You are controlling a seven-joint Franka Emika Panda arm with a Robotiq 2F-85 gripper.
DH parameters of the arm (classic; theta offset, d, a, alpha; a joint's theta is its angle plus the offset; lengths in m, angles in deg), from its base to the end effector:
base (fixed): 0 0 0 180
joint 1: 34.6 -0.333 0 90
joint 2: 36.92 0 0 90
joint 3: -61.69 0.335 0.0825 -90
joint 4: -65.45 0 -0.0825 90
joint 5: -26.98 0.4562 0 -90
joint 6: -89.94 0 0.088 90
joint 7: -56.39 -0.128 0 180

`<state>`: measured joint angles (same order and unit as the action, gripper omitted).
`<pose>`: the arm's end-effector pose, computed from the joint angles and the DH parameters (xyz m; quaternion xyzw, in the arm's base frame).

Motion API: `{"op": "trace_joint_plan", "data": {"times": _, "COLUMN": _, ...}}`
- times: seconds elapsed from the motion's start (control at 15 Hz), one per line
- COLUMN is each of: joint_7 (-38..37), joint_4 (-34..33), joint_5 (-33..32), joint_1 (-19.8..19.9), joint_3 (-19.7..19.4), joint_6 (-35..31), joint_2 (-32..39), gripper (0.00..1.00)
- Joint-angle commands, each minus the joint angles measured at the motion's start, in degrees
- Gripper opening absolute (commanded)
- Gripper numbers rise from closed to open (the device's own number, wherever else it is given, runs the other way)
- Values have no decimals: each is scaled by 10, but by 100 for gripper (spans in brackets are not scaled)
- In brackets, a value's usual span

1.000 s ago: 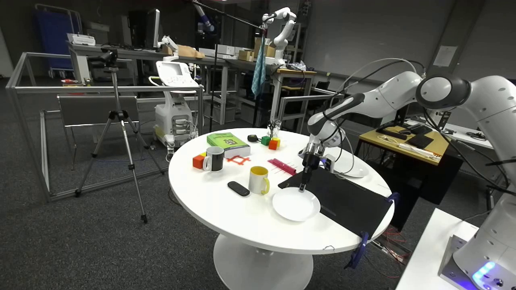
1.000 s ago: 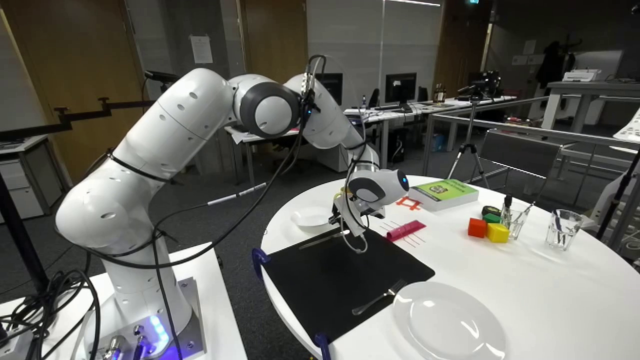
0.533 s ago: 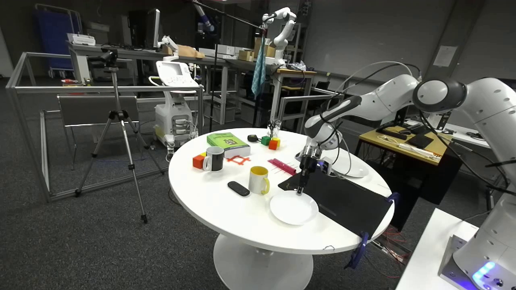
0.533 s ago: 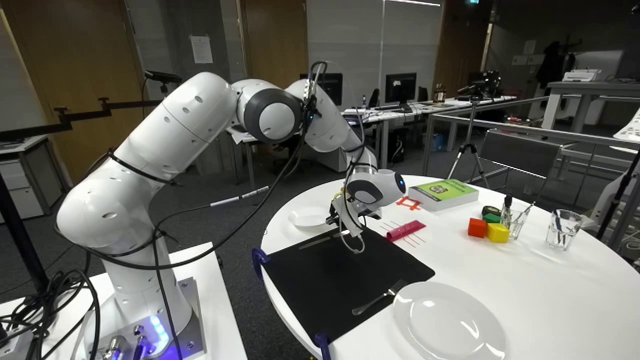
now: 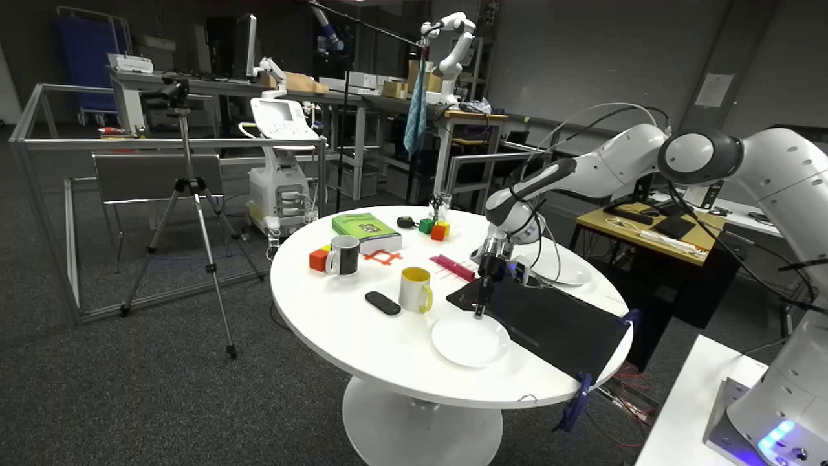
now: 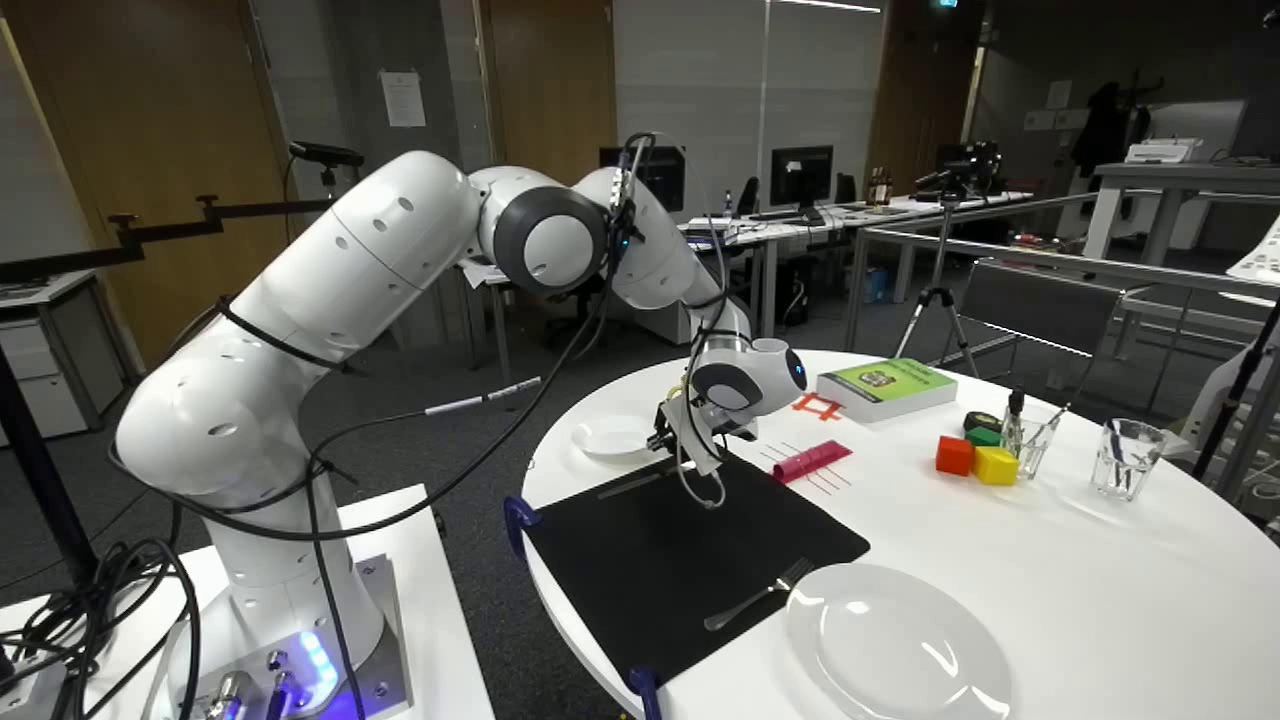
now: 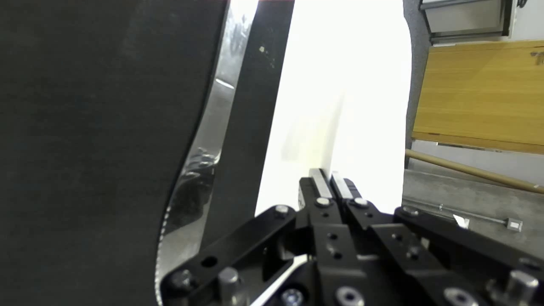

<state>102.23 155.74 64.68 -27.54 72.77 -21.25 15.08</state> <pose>0.6859 0.0972 0.0378 -0.8877 -0.1864 0.1141 0.4052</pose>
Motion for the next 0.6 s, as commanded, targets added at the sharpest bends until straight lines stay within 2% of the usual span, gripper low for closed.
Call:
{"op": "trace_joint_plan", "data": {"times": 0.0, "joint_7": -14, "joint_4": -24, "joint_5": -16, "joint_1": 2, "joint_3": 4, "joint_6": 33, "joint_2": 7, "gripper": 1}}
{"op": "trace_joint_plan", "data": {"times": 0.07, "joint_7": -17, "joint_4": -26, "joint_5": -19, "joint_1": 2, "joint_3": 3, "joint_6": 36, "joint_2": 8, "gripper": 9}}
{"op": "trace_joint_plan", "data": {"times": 0.13, "joint_7": -18, "joint_4": -27, "joint_5": -21, "joint_1": 2, "joint_3": 3, "joint_6": 37, "joint_2": 8, "gripper": 30}}
{"op": "trace_joint_plan", "data": {"times": 0.53, "joint_7": -22, "joint_4": -29, "joint_5": -24, "joint_1": 3, "joint_3": 3, "joint_6": 45, "joint_2": 7, "gripper": 76}}
